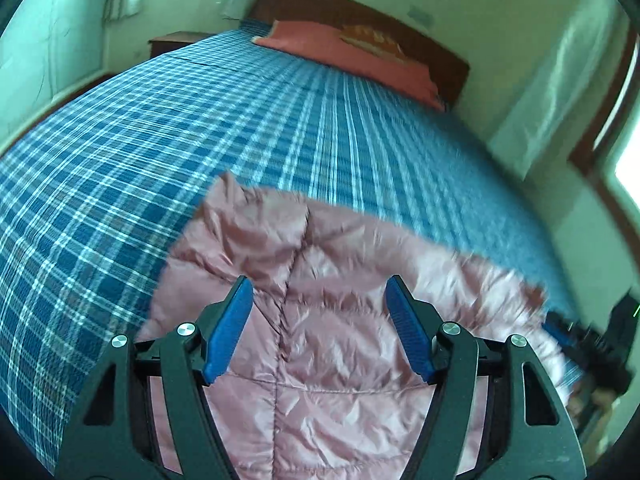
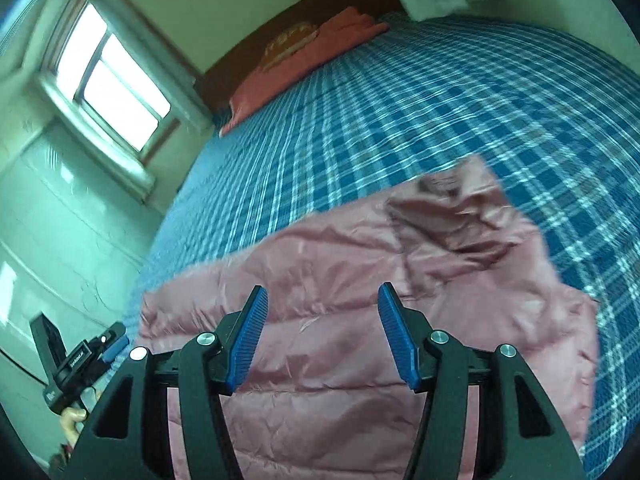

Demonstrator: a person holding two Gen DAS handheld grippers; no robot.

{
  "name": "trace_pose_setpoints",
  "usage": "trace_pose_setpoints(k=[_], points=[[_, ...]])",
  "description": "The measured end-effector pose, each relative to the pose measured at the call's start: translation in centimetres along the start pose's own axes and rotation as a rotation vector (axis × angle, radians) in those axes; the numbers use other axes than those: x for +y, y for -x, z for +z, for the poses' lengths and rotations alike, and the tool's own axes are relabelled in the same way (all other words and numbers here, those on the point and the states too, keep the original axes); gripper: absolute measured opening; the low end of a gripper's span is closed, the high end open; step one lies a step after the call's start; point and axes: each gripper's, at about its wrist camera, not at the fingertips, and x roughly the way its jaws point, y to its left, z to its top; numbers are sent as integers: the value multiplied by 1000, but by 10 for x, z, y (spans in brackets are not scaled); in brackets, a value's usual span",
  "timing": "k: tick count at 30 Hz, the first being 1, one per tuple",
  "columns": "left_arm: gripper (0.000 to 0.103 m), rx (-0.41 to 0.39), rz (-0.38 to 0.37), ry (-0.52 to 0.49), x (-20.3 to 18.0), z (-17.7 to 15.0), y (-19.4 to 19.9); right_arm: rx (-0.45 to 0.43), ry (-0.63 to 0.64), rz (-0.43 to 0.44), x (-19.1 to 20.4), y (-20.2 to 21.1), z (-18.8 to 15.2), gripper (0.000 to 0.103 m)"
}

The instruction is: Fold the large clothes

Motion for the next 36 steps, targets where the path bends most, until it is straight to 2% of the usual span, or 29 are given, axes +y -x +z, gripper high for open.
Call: trace_pose_setpoints(k=[5, 8, 13, 17, 19, 20, 22, 25, 28, 33, 36], points=[[68, 22, 62, -54, -13, -4, -39, 2, 204, -99, 40, -41, 2, 57], [68, 29, 100, -54, -14, -1, -59, 19, 262, -149, 45, -64, 2, 57], [71, 53, 134, -65, -15, -2, -89, 85, 228, -168, 31, -96, 0, 57], [71, 66, 176, -86, -23, 3, -88, 84, 252, -177, 36, -87, 3, 57], [71, 45, 128, -61, -23, 10, -73, 55, 227, -145, 33, -73, 11, 57], [71, 7, 98, -50, -22, 15, -63, 32, 215, -149, 29, -67, 17, 57], [72, -36, 119, -59, -22, 23, -58, 10, 205, -199, 20, -65, 27, 57], [73, 10, 168, -44, -11, 29, -80, 46, 161, -247, -4, -76, 31, 57], [75, 97, 165, -5, 5, 23, -110, 66, 105, -201, -23, -88, 30, 58], [78, 99, 225, -64, -3, 25, -119, 58, 117, -212, -25, -82, 30, 59], [78, 102, 195, -27, 1, 26, -104, 44, 96, -209, -22, -64, 29, 59]])
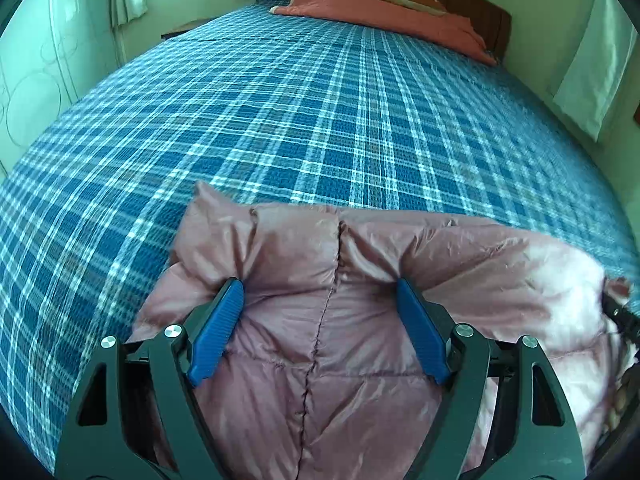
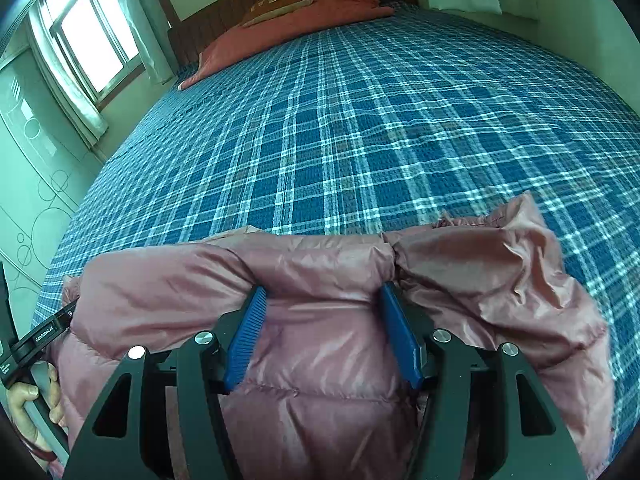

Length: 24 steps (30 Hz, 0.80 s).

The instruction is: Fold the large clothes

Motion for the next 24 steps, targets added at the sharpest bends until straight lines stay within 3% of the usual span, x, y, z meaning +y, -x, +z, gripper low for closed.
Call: trace_pose_setpoints(k=[3, 8, 14, 18, 24], points=[[78, -4, -20, 42, 15, -3, 20, -21, -4, -7, -8, 27, -3, 59], [78, -39, -79, 152, 48, -28, 75, -45, -29, -21, -37, 88, -35, 59], [79, -65, -101, 277, 87, -93, 130, -66, -175, -14, -90, 151, -97, 60], [79, -46, -144, 434, 112, -151, 156, -66, -271, 3, -114, 174, -140, 60], [79, -28, -237, 553, 119, -216, 175, -66, -467, 131, -134, 189, -198, 60]])
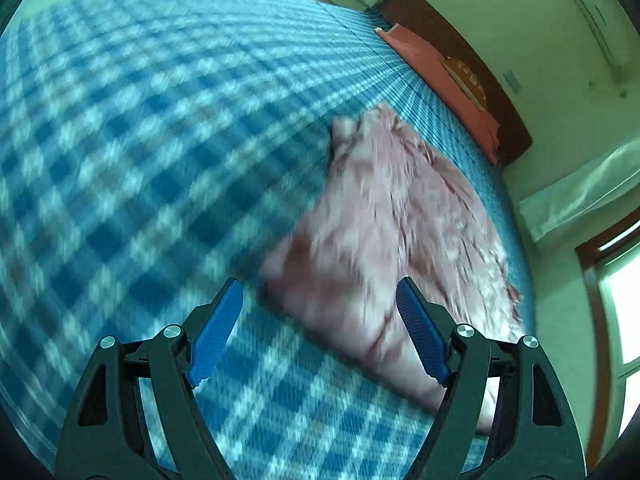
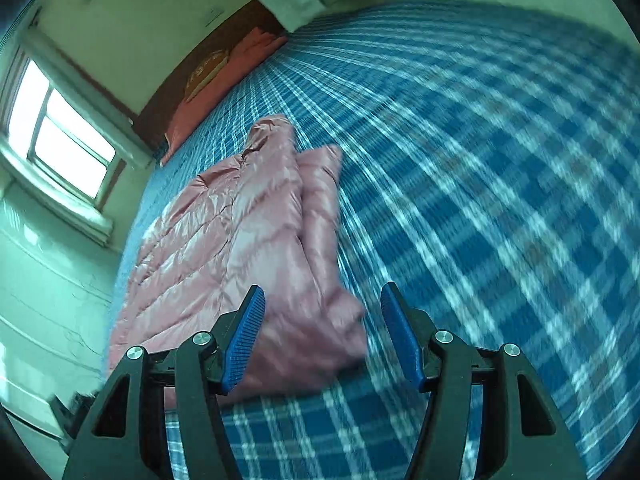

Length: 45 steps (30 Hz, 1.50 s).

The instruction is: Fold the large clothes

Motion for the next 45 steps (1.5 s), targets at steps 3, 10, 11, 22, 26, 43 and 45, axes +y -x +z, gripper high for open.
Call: trace_pose_setpoints(k=[3, 10, 11, 22, 26, 43, 45], points=[[79, 27, -52, 24, 2, -18, -5, 40, -66, 83, -5, -12, -13, 60], [79, -10, -90, 86, -6, -13, -30, 3, -122, 128, 7, -43, -14, 68], [80, -12, -90, 110, -5, -11, -35, -7, -127, 133, 7, -44, -14, 68], [24, -54, -55, 122, -17, -1, -53, -47, -142, 150, 15, -70, -7, 27], [15, -65, -48, 72, -26, -2, -50, -51, -138, 156, 16, -67, -14, 22], [13, -31, -58, 67, 10, -34, 7, -8, -119, 167, -10, -14, -63, 21], [13, -26, -52, 67, 20, -43, 18, 0, -120, 169, -14, -6, -74, 21]])
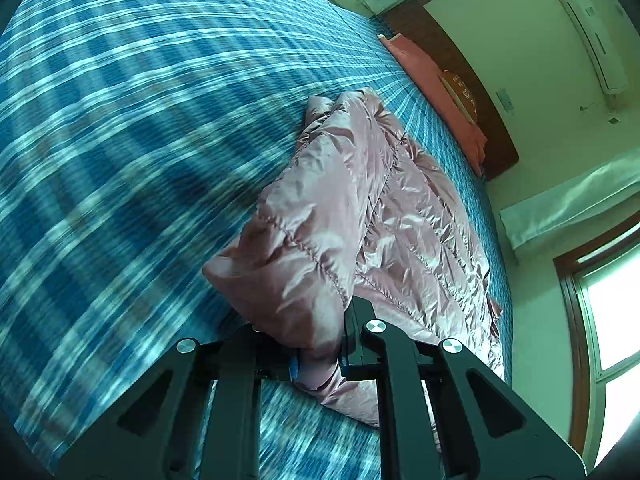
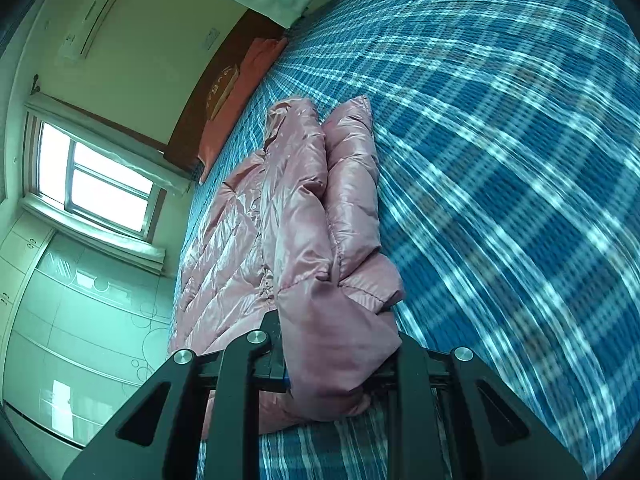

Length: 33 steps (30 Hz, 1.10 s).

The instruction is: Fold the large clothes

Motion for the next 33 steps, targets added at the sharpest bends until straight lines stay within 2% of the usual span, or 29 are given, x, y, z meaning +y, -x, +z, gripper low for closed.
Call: trace_pose_setpoints(k=[5, 9, 11, 15, 17, 19, 24, 26, 30, 33], points=[[13, 1, 7, -9, 17, -18, 27, 20, -4, 9, -11, 22, -23, 20], [16, 8, 12, -33, 23, -20, 30, 35, 3, 23, -17, 25, -27, 22], [24, 16, 12, -13, 28, -19, 33, 40, -29, 41, -23, 28, -25, 27], [37, -11, 42, -28, 32, -18, 49, 13, -15, 15, -27, 42, -17, 36], [50, -33, 68, -51, 36, -17, 60, -13, -15, -3, -34, 54, -14, 45], [55, -62, 90, -62, 41, -18, 69, -41, -34, -17, -43, 66, -9, 50], [55, -89, 139, -62, 56, -9, 81, -74, -46, -71, -56, 88, -3, 51], [55, -94, 173, -103, 52, -6, 85, -85, 9, -120, -46, 93, -3, 51], [55, -116, 282, -270, 26, -10, 84, -98, 184, -256, -12, 96, -3, 51], [55, -153, 348, -373, 7, -14, 87, -102, 288, -315, 14, 92, -6, 51]])
